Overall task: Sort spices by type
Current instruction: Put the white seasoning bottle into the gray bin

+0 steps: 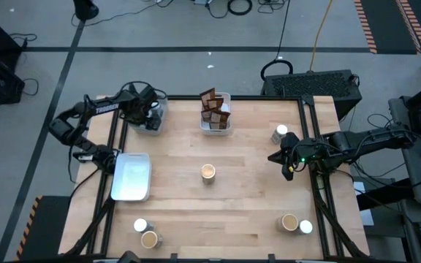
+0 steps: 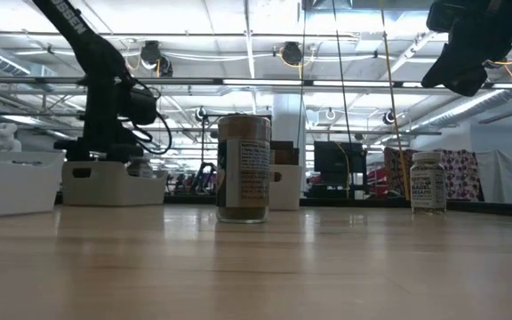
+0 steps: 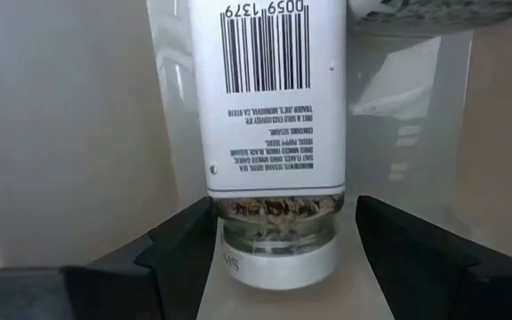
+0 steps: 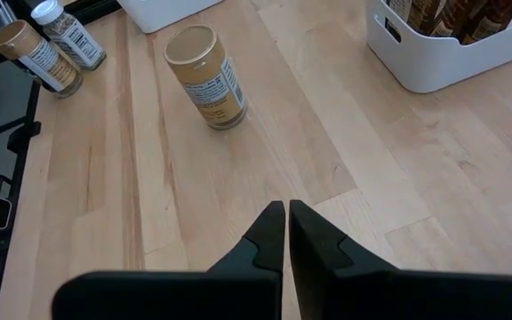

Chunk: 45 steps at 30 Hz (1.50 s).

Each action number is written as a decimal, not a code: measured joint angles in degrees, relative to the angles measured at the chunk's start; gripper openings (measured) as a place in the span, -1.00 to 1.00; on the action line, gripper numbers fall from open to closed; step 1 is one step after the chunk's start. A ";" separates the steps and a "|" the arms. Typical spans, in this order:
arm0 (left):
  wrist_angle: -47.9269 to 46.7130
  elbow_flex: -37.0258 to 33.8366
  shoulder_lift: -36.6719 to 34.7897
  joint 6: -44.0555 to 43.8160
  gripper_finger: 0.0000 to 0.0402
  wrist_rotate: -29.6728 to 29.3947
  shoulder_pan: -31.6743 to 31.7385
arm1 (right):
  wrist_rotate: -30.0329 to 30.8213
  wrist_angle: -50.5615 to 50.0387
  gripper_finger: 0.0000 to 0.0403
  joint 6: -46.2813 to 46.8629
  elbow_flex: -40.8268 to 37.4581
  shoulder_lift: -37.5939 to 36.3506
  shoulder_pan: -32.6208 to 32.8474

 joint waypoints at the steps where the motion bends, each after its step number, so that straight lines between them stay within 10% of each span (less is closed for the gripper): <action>1: 0.44 -0.33 0.00 -0.02 0.36 0.03 0.00 | -0.01 0.00 -1.00 0.13 0.00 0.00 0.00; 17: 0.42 -0.69 -0.09 -0.03 -0.07 -0.13 0.00 | -0.04 0.00 -1.00 0.68 0.00 0.00 0.00; 45: -22.93 20.86 0.04 4.79 -0.04 -1.86 2.03 | -0.47 0.00 -1.00 -0.69 0.00 -0.01 0.02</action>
